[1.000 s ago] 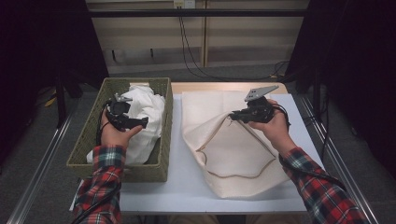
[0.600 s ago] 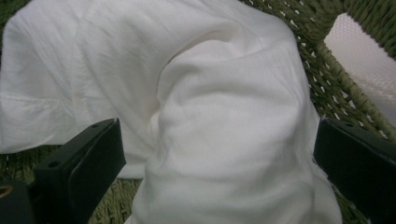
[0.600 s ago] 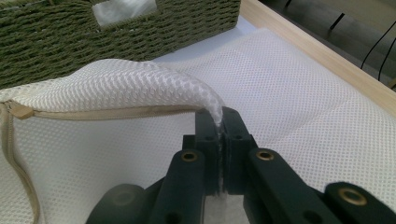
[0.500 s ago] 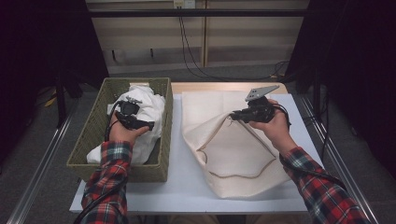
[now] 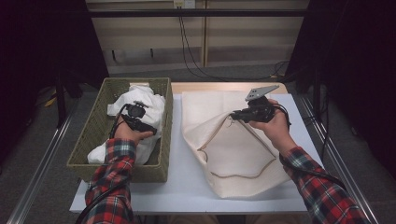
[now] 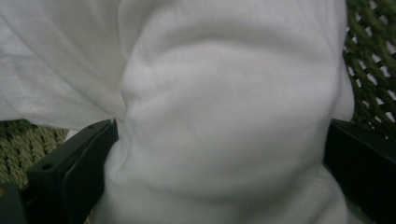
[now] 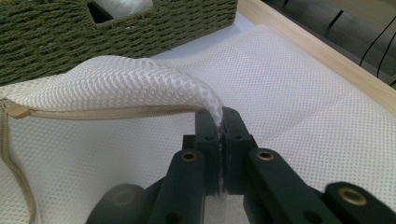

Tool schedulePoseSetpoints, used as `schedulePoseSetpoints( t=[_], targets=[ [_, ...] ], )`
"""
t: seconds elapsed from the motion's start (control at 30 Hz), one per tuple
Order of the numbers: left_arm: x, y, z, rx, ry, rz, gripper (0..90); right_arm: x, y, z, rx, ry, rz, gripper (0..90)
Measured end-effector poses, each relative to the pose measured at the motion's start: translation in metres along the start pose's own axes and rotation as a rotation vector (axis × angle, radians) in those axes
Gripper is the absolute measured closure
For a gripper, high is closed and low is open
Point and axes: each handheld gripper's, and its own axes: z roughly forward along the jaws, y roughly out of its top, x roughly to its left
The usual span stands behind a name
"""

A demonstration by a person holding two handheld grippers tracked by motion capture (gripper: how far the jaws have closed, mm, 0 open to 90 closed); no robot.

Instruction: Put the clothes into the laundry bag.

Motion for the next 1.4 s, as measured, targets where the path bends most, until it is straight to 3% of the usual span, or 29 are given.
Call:
schedulePoseSetpoints(
  t=[0.2,0.3,0.33,0.5,0.57,0.7,0.9,0.97,1.07,1.23,1.3,1.4],
  targets=[
    [-0.003,-0.001,0.008,0.048,0.022,0.035,0.0,0.002,0.0,0.001,0.001,-0.001,-0.004,87.3],
    [-0.004,-0.002,0.012,0.072,0.032,0.013,0.0,0.003,-0.001,0.001,0.002,-0.003,-0.004,87.2],
    [-0.003,-0.002,0.013,0.084,0.035,0.035,0.0,0.003,-0.001,0.001,-0.001,-0.003,-0.002,87.3],
    [-0.005,-0.004,0.019,0.118,0.047,0.035,0.8,0.003,-0.002,0.0,-0.002,-0.001,-0.005,87.3],
    [-0.004,-0.005,0.019,0.131,0.034,-0.003,1.8,0.003,-0.003,0.0,-0.003,-0.002,-0.001,87.3],
    [-0.002,-0.006,0.021,0.131,0.02,-0.016,4.4,0.002,-0.005,-0.002,-0.008,-0.006,0.002,87.2],
    [-0.001,-0.008,0.018,0.118,-0.034,-0.059,19.1,0.002,-0.006,-0.004,-0.005,-0.011,0.001,87.2],
    [0.0,-0.009,0.016,0.12,-0.041,-0.055,24.5,0.002,-0.006,-0.004,-0.006,-0.012,0.002,87.3],
    [-0.003,-0.01,0.016,0.102,-0.029,-0.08,30.6,0.002,-0.006,-0.005,-0.004,-0.013,0.006,87.3],
    [-0.002,-0.008,0.01,0.122,-0.034,-0.086,46.2,0.001,-0.003,-0.005,-0.004,-0.018,0.003,87.3],
    [-0.003,-0.009,0.009,0.11,-0.033,-0.108,48.7,0.003,-0.002,-0.004,-0.005,-0.018,0.004,87.3],
    [-0.001,-0.008,0.006,0.115,-0.027,-0.104,50.9,0.005,-0.001,-0.001,0.0,-0.012,0.0,87.3]
  ],
)
